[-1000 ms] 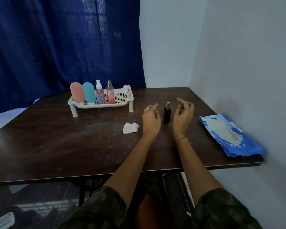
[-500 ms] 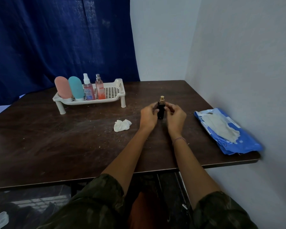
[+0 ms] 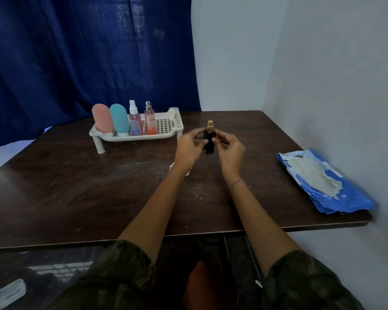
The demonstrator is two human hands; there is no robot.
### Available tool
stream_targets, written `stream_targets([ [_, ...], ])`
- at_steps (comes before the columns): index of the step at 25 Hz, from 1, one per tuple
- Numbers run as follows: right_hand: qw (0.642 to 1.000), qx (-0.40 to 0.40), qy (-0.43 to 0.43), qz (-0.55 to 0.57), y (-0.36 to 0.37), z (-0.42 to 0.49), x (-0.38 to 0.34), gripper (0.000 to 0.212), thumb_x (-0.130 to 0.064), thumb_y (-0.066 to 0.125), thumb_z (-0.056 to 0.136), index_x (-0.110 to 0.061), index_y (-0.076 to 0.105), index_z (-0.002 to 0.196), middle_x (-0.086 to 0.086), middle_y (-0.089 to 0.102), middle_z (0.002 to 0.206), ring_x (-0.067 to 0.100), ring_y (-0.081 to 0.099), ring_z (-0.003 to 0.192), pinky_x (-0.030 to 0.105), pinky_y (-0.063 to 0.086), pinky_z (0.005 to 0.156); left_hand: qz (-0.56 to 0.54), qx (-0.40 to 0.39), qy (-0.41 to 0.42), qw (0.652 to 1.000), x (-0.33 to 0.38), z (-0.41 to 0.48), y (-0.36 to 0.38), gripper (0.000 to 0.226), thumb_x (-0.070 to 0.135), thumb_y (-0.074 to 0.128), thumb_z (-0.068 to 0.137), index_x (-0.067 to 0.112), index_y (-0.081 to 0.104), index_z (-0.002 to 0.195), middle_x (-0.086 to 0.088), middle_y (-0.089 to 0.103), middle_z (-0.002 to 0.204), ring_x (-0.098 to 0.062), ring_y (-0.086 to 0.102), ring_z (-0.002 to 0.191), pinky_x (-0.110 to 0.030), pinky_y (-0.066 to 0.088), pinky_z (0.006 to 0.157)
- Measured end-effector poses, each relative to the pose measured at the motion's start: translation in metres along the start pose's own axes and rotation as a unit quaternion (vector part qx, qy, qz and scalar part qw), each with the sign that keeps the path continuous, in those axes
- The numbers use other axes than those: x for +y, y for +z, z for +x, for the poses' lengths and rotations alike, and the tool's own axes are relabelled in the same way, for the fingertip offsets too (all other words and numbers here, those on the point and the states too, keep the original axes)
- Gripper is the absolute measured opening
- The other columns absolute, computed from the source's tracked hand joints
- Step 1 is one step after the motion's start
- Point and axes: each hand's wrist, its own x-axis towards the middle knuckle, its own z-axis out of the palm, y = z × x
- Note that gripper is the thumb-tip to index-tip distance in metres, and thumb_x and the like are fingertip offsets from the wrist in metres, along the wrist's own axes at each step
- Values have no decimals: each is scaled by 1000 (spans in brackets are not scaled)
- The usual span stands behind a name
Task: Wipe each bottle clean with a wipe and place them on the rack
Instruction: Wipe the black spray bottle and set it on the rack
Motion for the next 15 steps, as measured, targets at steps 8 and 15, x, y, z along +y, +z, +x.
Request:
stream_targets([
  [8,994,-105,-18,27,51,-18,-8,29,5,60,84,-7,67,110,1,66,103,-3,60,83,8,48,81,-17,31,-3,999,-39,-10,-62,47,-1,64,83,10,56,128,-10,67,106,-10,63,89,-13,52,79],
  [15,991,-132,-26,4,54,-18,5,33,7,61,82,-8,67,110,-3,66,96,-7,60,78,8,49,77,-83,-3,-19,996,-60,-7,-62,51,-4,66,81,6,54,129,-16,67,111,-14,64,84,-26,53,86],
])
